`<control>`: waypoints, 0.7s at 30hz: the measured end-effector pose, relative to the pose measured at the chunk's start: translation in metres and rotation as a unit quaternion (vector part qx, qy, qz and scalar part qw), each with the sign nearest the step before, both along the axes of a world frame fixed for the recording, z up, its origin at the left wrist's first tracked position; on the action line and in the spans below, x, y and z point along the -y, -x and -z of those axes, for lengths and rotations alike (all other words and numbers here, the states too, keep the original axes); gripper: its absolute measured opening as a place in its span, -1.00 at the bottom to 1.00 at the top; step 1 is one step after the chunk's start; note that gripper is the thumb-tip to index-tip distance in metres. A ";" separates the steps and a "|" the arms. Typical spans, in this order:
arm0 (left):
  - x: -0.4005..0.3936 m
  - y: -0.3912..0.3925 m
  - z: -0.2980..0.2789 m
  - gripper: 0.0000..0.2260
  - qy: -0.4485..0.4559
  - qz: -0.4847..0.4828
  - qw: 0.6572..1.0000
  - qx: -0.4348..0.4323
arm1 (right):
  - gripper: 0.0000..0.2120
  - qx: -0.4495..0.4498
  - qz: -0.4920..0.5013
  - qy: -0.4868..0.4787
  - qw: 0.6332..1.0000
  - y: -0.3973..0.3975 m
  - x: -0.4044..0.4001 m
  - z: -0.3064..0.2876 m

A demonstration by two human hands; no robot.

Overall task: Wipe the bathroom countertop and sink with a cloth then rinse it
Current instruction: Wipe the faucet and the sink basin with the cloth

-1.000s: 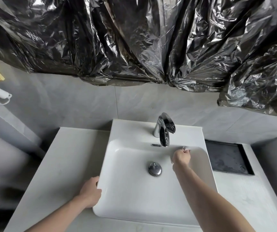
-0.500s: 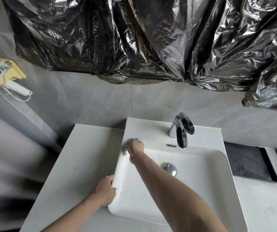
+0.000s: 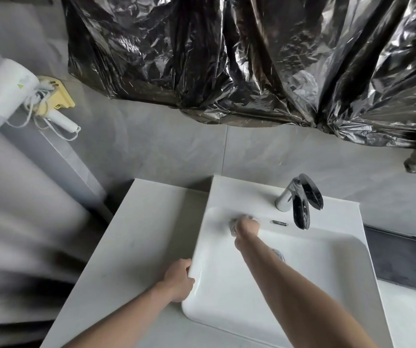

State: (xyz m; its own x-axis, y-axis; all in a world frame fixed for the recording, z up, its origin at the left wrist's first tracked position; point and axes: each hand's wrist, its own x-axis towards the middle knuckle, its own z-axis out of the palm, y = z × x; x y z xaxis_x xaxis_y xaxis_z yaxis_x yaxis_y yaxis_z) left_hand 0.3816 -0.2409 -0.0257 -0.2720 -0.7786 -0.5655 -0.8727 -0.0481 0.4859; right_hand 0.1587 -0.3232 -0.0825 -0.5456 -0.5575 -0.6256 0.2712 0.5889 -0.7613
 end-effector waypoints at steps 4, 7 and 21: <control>0.003 -0.004 0.002 -0.66 -0.014 0.008 1.000 -0.005 | -0.74 -0.025 -0.156 0.060 0.986 -0.074 0.013 0.007; 0.003 -0.004 0.003 -0.70 -0.011 0.019 1.000 -0.011 | -0.56 -0.092 -0.230 0.081 0.965 -0.092 0.001 0.008; 0.010 -0.013 -0.011 -0.81 -0.053 0.048 0.997 -0.009 | -0.54 -0.100 -0.542 0.014 0.834 -0.078 -0.179 -0.027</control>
